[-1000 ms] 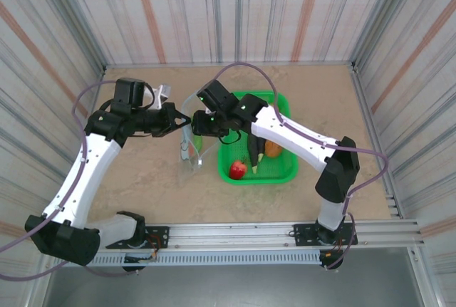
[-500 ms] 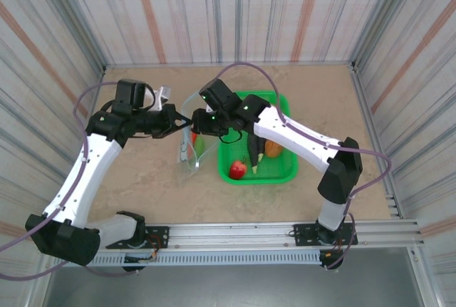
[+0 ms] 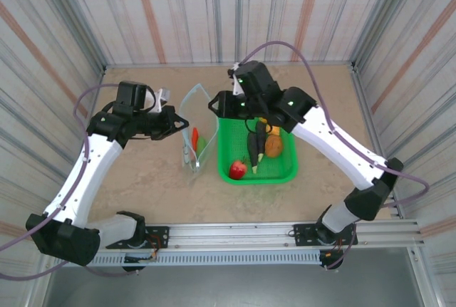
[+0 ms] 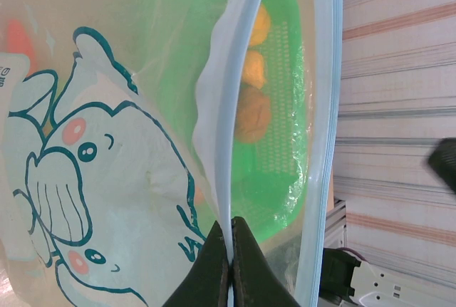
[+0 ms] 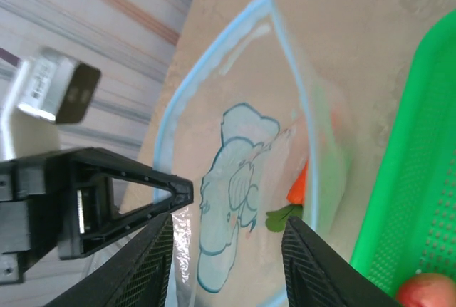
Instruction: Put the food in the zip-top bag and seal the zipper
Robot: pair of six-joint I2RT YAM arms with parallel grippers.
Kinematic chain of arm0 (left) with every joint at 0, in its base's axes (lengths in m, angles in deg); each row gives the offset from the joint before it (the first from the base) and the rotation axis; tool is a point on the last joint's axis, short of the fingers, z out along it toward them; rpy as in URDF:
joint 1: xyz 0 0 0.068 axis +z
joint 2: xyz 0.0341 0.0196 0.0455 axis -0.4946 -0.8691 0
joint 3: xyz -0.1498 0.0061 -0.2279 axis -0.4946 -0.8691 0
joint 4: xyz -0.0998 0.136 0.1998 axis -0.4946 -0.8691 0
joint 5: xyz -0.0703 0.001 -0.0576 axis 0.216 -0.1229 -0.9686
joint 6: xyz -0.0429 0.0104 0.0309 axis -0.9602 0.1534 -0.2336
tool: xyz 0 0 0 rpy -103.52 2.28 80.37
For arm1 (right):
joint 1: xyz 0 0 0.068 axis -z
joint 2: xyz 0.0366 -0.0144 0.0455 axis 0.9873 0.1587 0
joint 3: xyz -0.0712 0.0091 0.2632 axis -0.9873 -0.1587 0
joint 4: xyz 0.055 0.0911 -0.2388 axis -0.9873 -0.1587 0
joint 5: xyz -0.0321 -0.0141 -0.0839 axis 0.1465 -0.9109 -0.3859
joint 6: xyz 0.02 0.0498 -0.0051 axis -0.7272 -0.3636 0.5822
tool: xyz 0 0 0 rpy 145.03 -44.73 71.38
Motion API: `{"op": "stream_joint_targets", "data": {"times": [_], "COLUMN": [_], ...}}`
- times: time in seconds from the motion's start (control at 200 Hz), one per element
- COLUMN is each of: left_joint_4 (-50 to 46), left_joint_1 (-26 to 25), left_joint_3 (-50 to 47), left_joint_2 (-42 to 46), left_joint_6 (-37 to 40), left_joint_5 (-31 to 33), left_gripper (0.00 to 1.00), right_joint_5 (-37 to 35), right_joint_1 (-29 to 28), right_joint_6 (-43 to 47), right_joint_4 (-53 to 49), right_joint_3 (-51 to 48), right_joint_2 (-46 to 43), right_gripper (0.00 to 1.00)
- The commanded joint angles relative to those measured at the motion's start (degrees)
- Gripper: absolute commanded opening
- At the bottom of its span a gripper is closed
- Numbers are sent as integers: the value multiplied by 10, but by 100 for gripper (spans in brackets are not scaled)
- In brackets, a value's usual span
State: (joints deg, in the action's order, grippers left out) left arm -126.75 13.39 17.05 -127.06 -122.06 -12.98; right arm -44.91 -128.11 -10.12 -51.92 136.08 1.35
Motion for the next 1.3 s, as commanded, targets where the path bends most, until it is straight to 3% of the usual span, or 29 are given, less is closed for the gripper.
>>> {"op": "stream_joint_targets", "data": {"times": [0.0, 0.2, 0.461, 0.776, 1.132, 1.292], "left_joint_4": [-14, -23, -2, 4, 9, 8], "left_joint_1": [-2, 0, 2, 5, 17, 21], "left_joint_3": [-6, 6, -9, -25, -39, -37], "left_joint_2": [22, 39, 46, 49, 50, 49], "left_joint_6": [3, 3, -2, 7, 10, 11], "left_joint_5": [8, 18, 20, 14, 7, 6], "left_gripper": [0, 0, 0, 0, 0, 0], "right_joint_5": [-8, -49, -86, -74, -106, -106], "right_joint_1": [34, 104, 108, 101, 92, 93], "right_joint_6": [25, 63, 95, 112, 111, 112], "right_joint_4": [-26, -63, -49, -21, -29, -20], "right_joint_3": [-44, -166, -269, -260, -211, -208], "right_joint_2": [-56, -95, -33, 89, 217, 247], "right_gripper": [43, 42, 43, 48, 47, 42]}}
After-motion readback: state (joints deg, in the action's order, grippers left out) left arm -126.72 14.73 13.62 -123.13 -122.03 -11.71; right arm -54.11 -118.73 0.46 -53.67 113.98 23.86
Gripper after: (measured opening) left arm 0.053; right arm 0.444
